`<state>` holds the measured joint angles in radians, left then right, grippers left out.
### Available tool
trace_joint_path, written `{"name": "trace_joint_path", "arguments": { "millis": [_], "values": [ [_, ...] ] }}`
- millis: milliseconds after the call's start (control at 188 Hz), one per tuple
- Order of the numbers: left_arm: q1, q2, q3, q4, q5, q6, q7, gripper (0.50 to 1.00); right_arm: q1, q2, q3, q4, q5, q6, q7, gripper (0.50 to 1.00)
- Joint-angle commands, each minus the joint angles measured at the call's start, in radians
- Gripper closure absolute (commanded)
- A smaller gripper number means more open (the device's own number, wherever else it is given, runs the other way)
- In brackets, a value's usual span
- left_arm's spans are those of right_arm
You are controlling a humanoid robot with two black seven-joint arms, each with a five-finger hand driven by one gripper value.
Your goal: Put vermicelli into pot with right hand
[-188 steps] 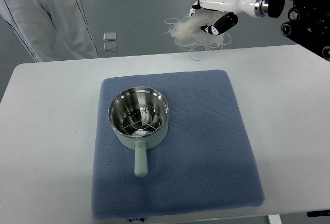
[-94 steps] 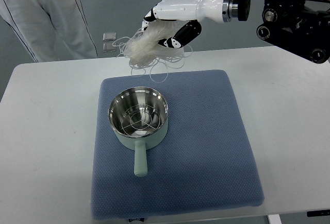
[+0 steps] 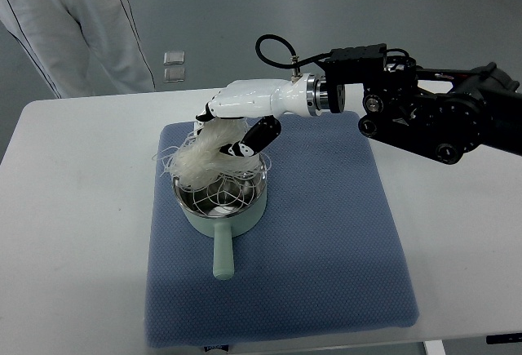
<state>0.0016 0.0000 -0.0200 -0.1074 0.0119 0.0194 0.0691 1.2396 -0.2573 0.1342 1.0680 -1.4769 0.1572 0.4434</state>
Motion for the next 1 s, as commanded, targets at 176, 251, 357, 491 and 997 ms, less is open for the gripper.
{"name": "trace_joint_path", "arguments": {
  "millis": [176,251,357,491,997],
  "values": [
    [0.0,0.0,0.0,0.0,0.0,0.001,0.0,0.5,-0.052,0.053,0.001,-0.083,-0.003,-0.015,-0.023,1.0],
    [0.0,0.0,0.0,0.0,-0.001,0.001,0.0,0.5,-0.063,0.053,-0.001,-0.086,-0.003,-0.016,-0.023,1.0],
    [0.0,0.0,0.0,0.0,0.0,0.001,0.0,0.5,-0.075,0.055,-0.001,-0.088,-0.003,-0.031,-0.023,1.0],
    [0.0,0.0,0.0,0.0,-0.001,0.001,0.0,0.5,-0.081,0.053,-0.001,-0.088,0.0,-0.062,-0.015,0.893],
    [0.0,0.0,0.0,0.0,-0.001,0.001,0.0,0.5,-0.072,0.036,0.005,-0.088,0.015,-0.079,-0.011,0.607]
  ]
}}
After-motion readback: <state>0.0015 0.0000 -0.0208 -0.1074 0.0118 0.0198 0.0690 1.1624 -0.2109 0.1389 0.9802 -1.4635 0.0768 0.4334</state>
